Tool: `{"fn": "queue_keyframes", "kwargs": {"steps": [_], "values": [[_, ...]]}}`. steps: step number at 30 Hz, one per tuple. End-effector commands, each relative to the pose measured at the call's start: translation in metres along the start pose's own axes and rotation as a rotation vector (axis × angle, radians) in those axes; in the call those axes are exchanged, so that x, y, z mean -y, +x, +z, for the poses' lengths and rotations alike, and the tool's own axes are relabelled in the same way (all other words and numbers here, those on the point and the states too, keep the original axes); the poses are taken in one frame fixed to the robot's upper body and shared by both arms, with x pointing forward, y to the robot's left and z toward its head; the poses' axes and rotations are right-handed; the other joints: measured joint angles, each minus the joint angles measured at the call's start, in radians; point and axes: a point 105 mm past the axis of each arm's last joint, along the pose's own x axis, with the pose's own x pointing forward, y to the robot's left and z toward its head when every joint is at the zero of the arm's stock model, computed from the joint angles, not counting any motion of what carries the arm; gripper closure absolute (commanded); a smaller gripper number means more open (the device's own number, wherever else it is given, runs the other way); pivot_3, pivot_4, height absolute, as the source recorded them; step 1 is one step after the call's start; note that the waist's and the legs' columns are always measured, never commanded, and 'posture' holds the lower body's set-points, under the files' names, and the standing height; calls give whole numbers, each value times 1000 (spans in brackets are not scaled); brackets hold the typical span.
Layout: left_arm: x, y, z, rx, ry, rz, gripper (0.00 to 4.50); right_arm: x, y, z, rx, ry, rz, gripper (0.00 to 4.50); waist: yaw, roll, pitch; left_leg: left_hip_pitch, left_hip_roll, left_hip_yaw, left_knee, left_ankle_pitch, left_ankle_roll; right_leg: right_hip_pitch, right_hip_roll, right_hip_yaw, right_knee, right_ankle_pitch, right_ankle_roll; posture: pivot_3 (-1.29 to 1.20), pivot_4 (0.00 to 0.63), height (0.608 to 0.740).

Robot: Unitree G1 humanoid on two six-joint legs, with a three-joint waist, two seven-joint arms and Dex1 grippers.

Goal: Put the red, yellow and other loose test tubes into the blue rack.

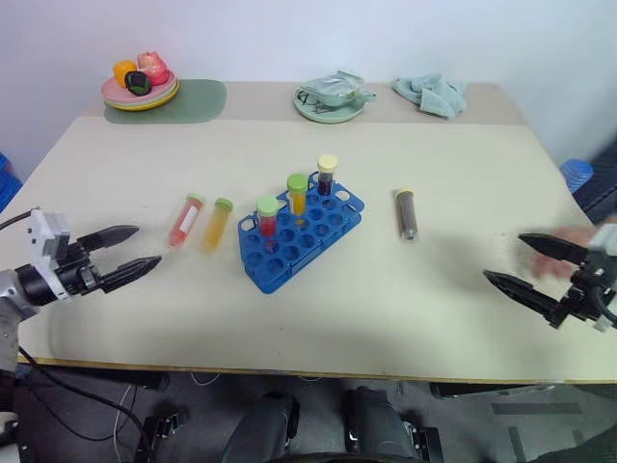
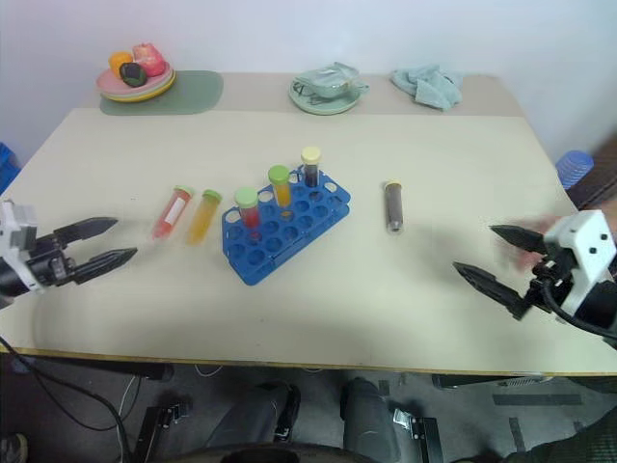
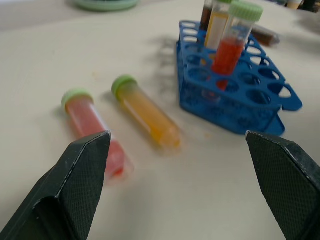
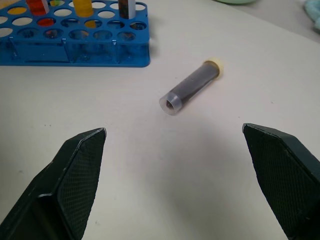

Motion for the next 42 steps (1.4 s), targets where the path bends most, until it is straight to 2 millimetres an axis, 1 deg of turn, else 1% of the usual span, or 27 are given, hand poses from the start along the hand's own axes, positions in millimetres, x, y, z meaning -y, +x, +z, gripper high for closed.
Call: {"fn": "queue_keyframes", "kwargs": {"steps": [1, 5, 11, 16, 19, 22, 25, 27, 28, 29, 32, 34, 36, 39, 42], "values": [[-5, -8, 7, -15, 28, 21, 87, -2, -4, 11, 16, -40, 7, 0, -1, 0, 0, 0, 0, 0, 0, 0, 0, 0, 0, 0, 0, 0, 0, 0, 150, 740], [-6, -6, 9, 14, 8, 13, 87, -1, -3, 11, 19, -40, 5, 0, 1, 0, 0, 0, 0, 1, 0, -1, 1, 0, 0, 0, 0, 0, 0, 0, 150, 740], [-3, 1, 12, 37, 5, -11, 87, 5, 1, 9, 38, -43, -14, 0, 0, 0, 0, 0, 0, 1, 0, 0, 0, 0, 0, 0, 0, 0, 0, 0, 150, 740], [1, 4, 17, 63, 1, -36, 87, 8, 9, 11, 51, -45, -3, 0, 0, 0, 0, 0, 1, 1, 0, 0, 0, 0, 0, 0, 0, 0, 0, 0, 150, 740], [5, 6, 18, 68, -5, -52, 87, 14, 18, 17, 56, -69, -47, 0, -1, 0, 0, 0, 1, 2, 0, 0, 0, 0, 0, 1, 0, 0, 0, 0, 150, 740], [8, 11, 25, 93, -10, -78, 87, 18, 29, 26, 73, -68, -36, 0, -1, 1, 0, 0, 1, 2, 0, 0, 0, 0, 0, 1, 0, 0, 0, 0, 150, 740], [14, 17, 34, 125, -10, -121, 87, 28, 42, 37, 94, -14, -61, 0, -1, 1, 1, 0, 1, 2, 0, 0, 0, 0, 0, 1, 0, 0, 0, 0, 150, 740], [23, 25, 42, 150, -15, -184, 87, 32, 58, 44, 80, 28, -45, 0, -1, 1, 1, 0, 1, 2, 0, 0, 0, -1, 0, 1, 0, 0, 0, 0, 150, 740], [28, 31, 48, 168, -16, -215, 87, 37, 68, 46, 51, 40, -56, 0, -4, 1, 1, 0, 1, 2, 0, 0, 0, -1, 0, 1, 0, 0, 0, 0, 150, 740], [32, 38, 53, 181, -13, -244, 87, 38, 77, 49, 29, 54, -37, 0, -5, 2, 1, 0, 1, 3, 0, 0, 0, -1, 0, 1, 0, 0, 0, 0, 150, 740], [40, 52, 60, 201, -3, -287, 87, 40, 98, 48, -72, 114, 9, 0, -3, 2, 1, 0, 1, 4, 0, 0, 0, -1, 0, 1, 1, 0, 0, 0, 150, 740], [45, 60, 62, 208, -3, -310, 87, 41, 117, 49, -128, 209, 46, 0, -5, 3, 2, 0, 1, 4, 0, 0, 0, -2, 0, 1, 0, 0, 0, 0, 150, 740], [49, 66, 62, 211, -6, -336, 87, 47, 134, 48, -208, 296, 41, 0, -8, 3, 2, -1, 1, 6, 0, 0, 0, -3, 0, 2, 0, 0, 0, 0, 150, 740], [52, 73, 60, 206, -3, -356, 87, 60, 156, 39, -341, 443, -17, 0, -20, 3, 2, -1, 2, 8, 0, 0, 0, -4, 0, 4, 1, 0, 0, 0, 150, 740], [56, 77, 58, 206, -6, -378, 87, 69, 175, 36, -405, 552, -69, 0, -25, 3, 2, -1, 2, 9, -1, 0, 0, -5, 1, 5, 2, 0, 0, 0, 150, 740]]}}
